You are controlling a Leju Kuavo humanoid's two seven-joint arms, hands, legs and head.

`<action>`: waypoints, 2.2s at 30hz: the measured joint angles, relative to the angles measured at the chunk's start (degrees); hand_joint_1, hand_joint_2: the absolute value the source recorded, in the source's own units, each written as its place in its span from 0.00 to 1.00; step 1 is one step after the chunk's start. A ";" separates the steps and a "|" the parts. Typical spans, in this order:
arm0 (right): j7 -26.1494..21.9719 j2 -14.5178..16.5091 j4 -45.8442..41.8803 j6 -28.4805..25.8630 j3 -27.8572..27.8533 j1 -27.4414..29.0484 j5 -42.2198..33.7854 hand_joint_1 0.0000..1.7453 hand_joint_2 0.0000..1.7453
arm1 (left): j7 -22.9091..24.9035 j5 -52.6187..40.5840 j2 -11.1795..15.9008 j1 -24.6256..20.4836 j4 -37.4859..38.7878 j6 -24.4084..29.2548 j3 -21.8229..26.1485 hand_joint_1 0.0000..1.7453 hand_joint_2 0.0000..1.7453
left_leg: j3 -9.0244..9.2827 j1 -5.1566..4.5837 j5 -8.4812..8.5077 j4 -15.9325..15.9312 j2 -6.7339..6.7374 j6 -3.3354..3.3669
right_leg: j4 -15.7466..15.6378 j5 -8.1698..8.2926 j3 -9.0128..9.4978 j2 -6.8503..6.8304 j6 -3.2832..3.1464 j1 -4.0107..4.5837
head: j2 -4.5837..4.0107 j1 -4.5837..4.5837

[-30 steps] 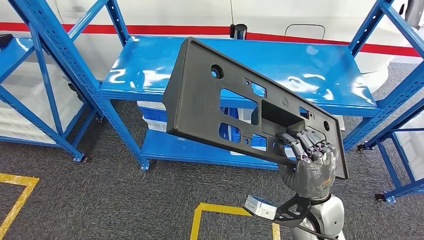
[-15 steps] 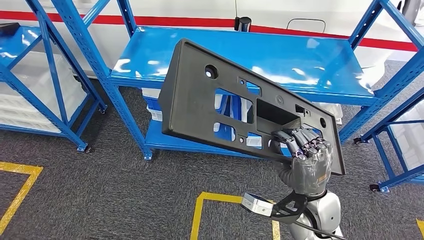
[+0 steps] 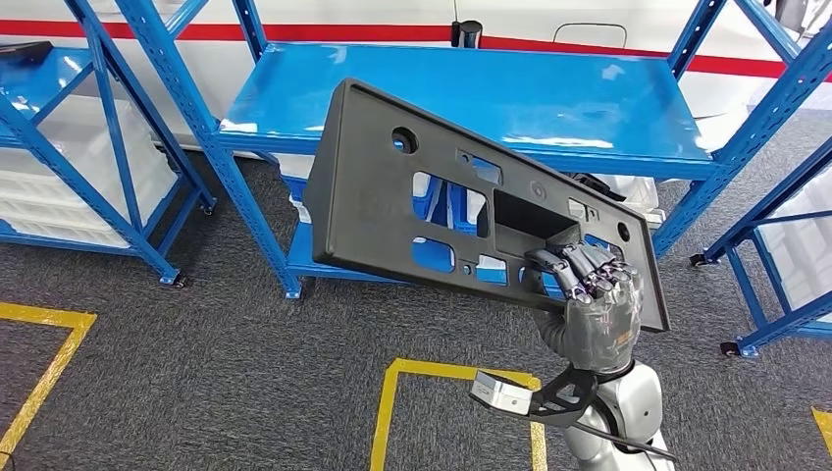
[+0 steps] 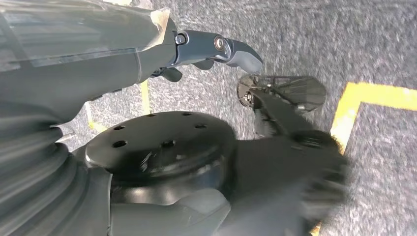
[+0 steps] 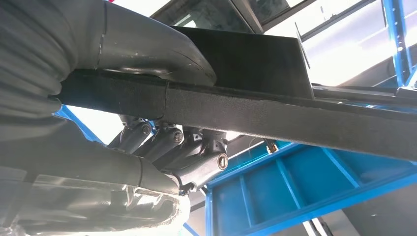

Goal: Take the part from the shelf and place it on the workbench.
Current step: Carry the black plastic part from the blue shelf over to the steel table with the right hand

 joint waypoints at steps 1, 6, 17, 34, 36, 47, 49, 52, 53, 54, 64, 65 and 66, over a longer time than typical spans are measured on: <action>-0.07 0.01 0.11 0.00 0.01 -0.15 -0.03 1.00 1.00 | 0.04 0.03 0.01 -0.04 0.00 0.02 0.09 0.00 1.00 | 2.03 -0.10 0.25 -3.17 -0.11 0.27 | 0.02 0.33 -0.18 -0.03 0.37 0.09 | 0.00 0.04; 0.16 0.04 0.58 0.00 0.21 -0.63 0.15 1.00 1.00 | 0.69 0.10 -0.15 -0.02 0.01 0.23 0.32 0.00 1.00 | 2.11 -0.44 1.77 -5.95 0.16 2.44 | 1.54 -0.13 -1.75 -0.10 1.88 0.13 | 0.00 0.19; 2.83 -0.69 1.86 -0.01 1.62 -1.74 0.56 1.00 1.00 | 1.74 0.18 -0.55 -0.09 0.01 0.30 0.81 0.00 1.00 | -4.09 -0.80 6.43 -5.07 0.70 1.73 | -0.08 -4.32 5.24 0.09 3.33 -0.02 | 0.00 0.54; 1.71 -1.40 3.19 -0.01 3.02 -2.43 -0.73 1.00 1.00 | -2.32 0.60 -0.71 0.43 0.05 2.16 1.24 0.00 1.00 | 2.42 -1.52 0.85 -5.13 -0.05 3.08 | 0.25 0.14 0.36 -0.17 0.80 0.88 | 0.00 0.17; 1.67 -1.47 3.20 -0.01 3.07 -2.51 -0.96 1.00 1.00 | -2.37 0.60 -0.88 0.53 0.06 2.42 1.27 0.00 1.00 | 2.06 -1.32 2.19 -6.09 0.25 3.52 | 0.95 -0.45 -0.35 -0.16 1.15 0.95 | 0.00 0.22; 1.12 -1.65 3.45 -0.01 3.43 -2.93 -1.71 1.00 1.00 | -2.50 0.56 -1.51 0.57 0.08 2.83 1.34 0.00 1.00 | -5.22 -0.47 7.28 -4.52 0.81 1.77 | 1.28 -5.11 5.62 0.03 4.09 -0.45 | 0.00 0.47; 1.13 -1.60 3.45 -0.01 3.47 -2.97 -1.66 1.00 1.00 | -2.49 0.52 -1.55 0.67 0.09 2.89 1.33 0.00 1.00 | -5.81 -0.60 7.99 -4.11 0.75 1.15 | -0.01 -5.54 5.72 0.12 3.20 0.03 | 0.00 0.35; 1.14 -1.47 3.48 0.00 3.49 -3.06 -1.61 1.00 1.00 | -2.48 0.51 -1.54 0.85 0.19 2.91 1.32 0.00 1.00 | -6.99 -0.16 5.74 -2.24 0.66 0.34 | 0.24 -4.25 4.26 -0.10 1.07 -0.57 | 0.00 0.23; 1.14 -1.39 3.49 0.00 3.50 -3.10 -1.59 1.00 1.00 | -2.48 0.51 -1.54 0.86 0.22 2.92 1.32 0.00 1.00 | -7.74 -0.02 3.02 0.07 0.58 0.06 | 0.22 -3.63 3.70 -0.17 0.27 -0.67 | 0.00 0.14; 1.14 -1.32 3.49 0.00 3.50 -3.12 -1.57 1.00 1.00 | -2.48 0.51 -1.54 0.84 0.22 2.92 1.32 0.00 1.00 | -8.53 0.02 -0.21 3.32 0.50 -0.22 | 0.25 -3.00 3.07 -0.22 -0.28 -0.51 | 0.00 0.06; 0.38 -1.50 3.62 -0.01 3.01 -3.24 -1.94 1.00 1.00 | -2.58 0.10 -1.45 0.59 0.22 3.08 1.32 0.00 1.00 | 4.64 -0.45 -1.18 -5.12 -0.11 0.94 | 0.52 2.09 -1.92 -0.36 1.52 0.01 | 0.00 0.01; 0.01 -1.46 3.63 -0.01 2.84 -3.23 -1.90 1.00 1.00 | -2.60 0.10 -1.46 0.61 0.23 3.09 1.32 0.00 1.00 | 4.28 -0.52 -0.85 -5.49 -0.04 1.30 | 0.38 2.54 -2.05 -0.39 1.99 0.08 | 0.00 0.02; -0.26 -1.42 3.66 -0.01 2.68 -3.20 -1.83 1.00 1.00 | -2.60 0.10 -1.47 0.63 0.25 3.09 1.33 0.00 1.00 | 3.76 -0.55 -0.24 -5.75 0.12 1.75 | 0.63 2.34 -2.40 -0.37 2.18 0.09 | 0.00 0.01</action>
